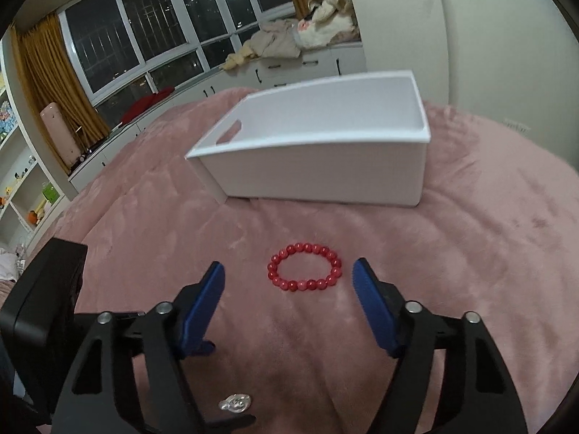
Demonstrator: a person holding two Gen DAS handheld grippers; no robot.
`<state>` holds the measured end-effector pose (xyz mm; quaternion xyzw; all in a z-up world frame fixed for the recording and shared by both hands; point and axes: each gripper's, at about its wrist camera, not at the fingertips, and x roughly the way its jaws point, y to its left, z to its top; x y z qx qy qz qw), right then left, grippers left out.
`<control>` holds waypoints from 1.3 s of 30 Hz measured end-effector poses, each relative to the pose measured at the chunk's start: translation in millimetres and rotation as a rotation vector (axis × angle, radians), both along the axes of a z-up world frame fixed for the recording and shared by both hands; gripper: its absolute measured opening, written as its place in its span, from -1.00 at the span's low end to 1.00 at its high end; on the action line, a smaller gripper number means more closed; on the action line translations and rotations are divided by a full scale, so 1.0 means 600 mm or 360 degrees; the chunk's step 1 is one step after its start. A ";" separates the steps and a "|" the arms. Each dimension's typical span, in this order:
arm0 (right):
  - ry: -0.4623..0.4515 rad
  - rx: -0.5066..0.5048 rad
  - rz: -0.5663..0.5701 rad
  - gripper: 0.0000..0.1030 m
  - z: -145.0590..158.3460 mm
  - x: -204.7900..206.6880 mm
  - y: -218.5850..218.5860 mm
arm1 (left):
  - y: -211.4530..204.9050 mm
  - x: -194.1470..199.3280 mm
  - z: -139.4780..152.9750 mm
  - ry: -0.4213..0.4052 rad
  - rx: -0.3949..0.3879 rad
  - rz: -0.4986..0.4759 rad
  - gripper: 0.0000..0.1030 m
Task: Organize jewelry
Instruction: 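Grasp the clear crystal charm with left tool while right tool grasps the red bead bracelet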
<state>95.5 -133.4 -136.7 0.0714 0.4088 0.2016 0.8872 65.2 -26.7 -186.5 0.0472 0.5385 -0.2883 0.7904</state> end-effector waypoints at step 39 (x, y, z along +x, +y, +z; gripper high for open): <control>0.0219 -0.0005 -0.0152 -0.80 -0.061 -0.008 -0.039 | 0.017 -0.008 -0.005 -0.0006 0.0034 -0.0047 0.37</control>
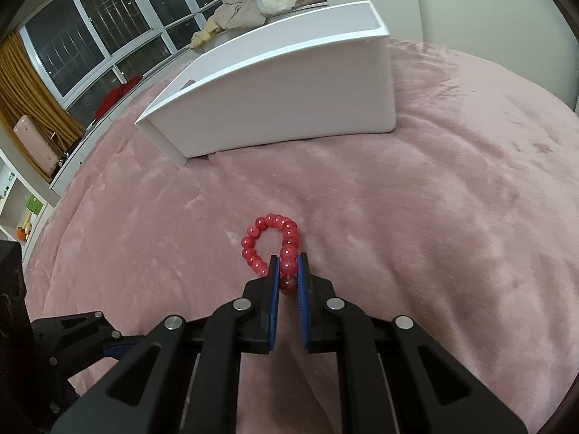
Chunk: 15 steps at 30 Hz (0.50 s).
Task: Organize jewelry
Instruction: 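Grasp the clear crystal charm with left tool while right tool grasps the red bead bracelet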
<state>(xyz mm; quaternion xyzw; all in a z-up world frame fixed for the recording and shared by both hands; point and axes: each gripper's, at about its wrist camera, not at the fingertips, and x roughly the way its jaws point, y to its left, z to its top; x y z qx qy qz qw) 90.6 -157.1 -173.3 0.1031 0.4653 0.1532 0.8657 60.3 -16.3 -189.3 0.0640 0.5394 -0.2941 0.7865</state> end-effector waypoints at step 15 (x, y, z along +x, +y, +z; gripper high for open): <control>-0.0072 -0.0006 -0.0015 -0.80 0.044 -0.026 -0.020 | 0.011 -0.018 -0.004 0.0004 0.0120 0.0004 -0.56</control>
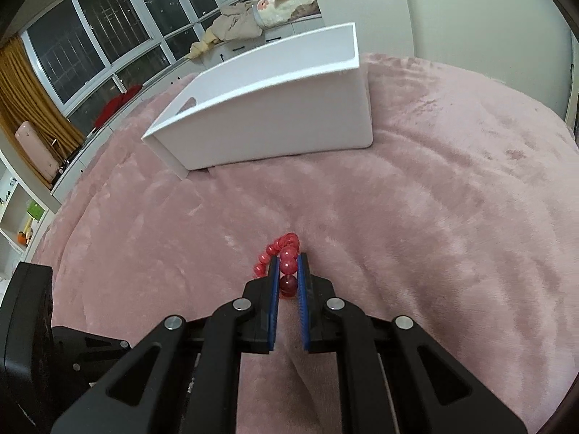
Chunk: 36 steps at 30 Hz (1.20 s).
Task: Organize jewelry
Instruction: 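Grasp the clear crystal charm with left tool while right tool grasps the red bead bracelet, then carry crystal charm and red bracelet into the white box and open both tools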
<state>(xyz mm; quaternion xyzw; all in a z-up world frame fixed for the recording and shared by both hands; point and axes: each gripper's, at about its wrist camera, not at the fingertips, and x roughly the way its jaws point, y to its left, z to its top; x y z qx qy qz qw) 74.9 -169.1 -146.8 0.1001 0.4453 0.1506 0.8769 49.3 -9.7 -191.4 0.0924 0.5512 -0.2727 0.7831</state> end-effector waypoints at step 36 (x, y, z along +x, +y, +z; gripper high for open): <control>-0.0186 -0.0066 0.0056 -0.81 0.208 -0.024 -0.031 | 0.033 0.068 0.220 -0.0402 -0.0009 0.0244 -0.56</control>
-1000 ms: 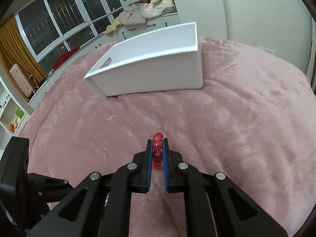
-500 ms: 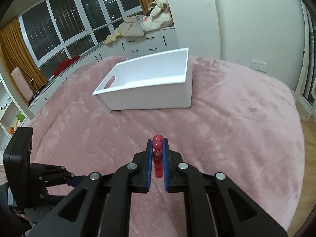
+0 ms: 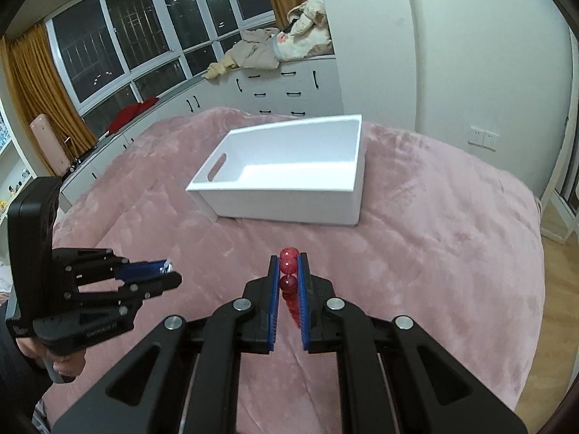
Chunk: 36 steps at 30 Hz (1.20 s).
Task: Organize jewelry
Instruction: 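Carry crystal charm and red bracelet into the white box and open both tools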
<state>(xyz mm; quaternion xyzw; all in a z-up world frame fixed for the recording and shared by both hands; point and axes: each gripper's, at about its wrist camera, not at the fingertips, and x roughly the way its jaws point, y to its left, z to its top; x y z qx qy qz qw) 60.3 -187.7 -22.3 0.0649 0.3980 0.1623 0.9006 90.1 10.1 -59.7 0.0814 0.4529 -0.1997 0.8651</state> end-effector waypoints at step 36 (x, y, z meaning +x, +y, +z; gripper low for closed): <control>0.0101 0.0045 0.0005 -0.81 -0.050 0.292 0.006 | 0.022 0.305 -0.025 0.0043 0.0059 0.0235 -0.56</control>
